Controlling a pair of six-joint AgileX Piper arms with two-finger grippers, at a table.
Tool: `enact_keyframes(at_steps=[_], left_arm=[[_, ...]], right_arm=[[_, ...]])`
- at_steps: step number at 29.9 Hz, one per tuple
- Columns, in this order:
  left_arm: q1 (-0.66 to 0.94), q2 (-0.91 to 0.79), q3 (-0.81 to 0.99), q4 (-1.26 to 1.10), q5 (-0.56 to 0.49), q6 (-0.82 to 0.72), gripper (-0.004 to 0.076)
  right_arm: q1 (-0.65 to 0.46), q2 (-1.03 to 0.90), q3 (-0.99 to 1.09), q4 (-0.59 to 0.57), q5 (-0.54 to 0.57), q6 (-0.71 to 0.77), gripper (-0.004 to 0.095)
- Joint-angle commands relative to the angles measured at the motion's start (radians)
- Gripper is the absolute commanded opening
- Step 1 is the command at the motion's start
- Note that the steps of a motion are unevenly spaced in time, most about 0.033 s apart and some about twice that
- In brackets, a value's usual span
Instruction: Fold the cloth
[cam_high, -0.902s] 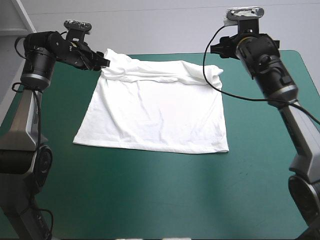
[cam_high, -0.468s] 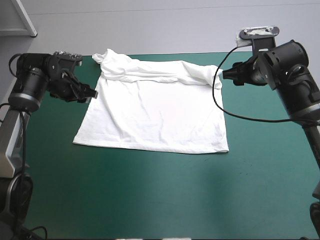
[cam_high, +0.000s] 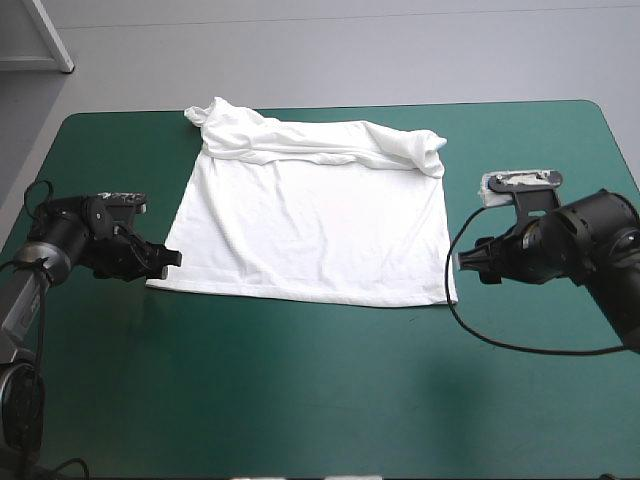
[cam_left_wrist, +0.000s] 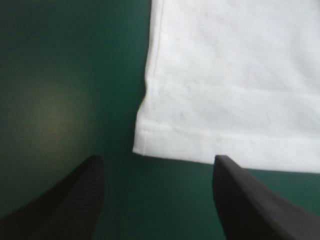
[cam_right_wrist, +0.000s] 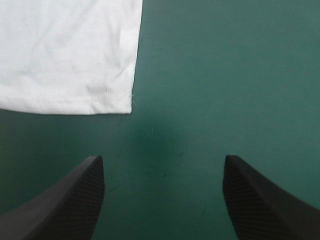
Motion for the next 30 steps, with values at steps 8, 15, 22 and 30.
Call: enact_keyframes(at_steps=[8,15,22,30], left_arm=[[0.008,0.12,0.008,-0.17,-0.175,0.121,0.0456],[0.008,0.152,0.008,-0.197,-0.126,0.121,0.027],[0.008,0.152,0.008,-0.194,-0.087,0.142,-0.001],[0.008,0.152,0.008,-0.194,-0.079,0.143,-0.001]], right_arm=[[-0.002,-0.07,0.132,0.008,-0.082,0.006,0.063],[-0.002,-0.028,0.218,0.056,-0.28,0.013,0.0628],[-0.002,0.149,0.222,0.068,-0.397,0.036,0.0628],[-0.002,0.344,0.222,0.128,-0.499,0.042,0.059]])
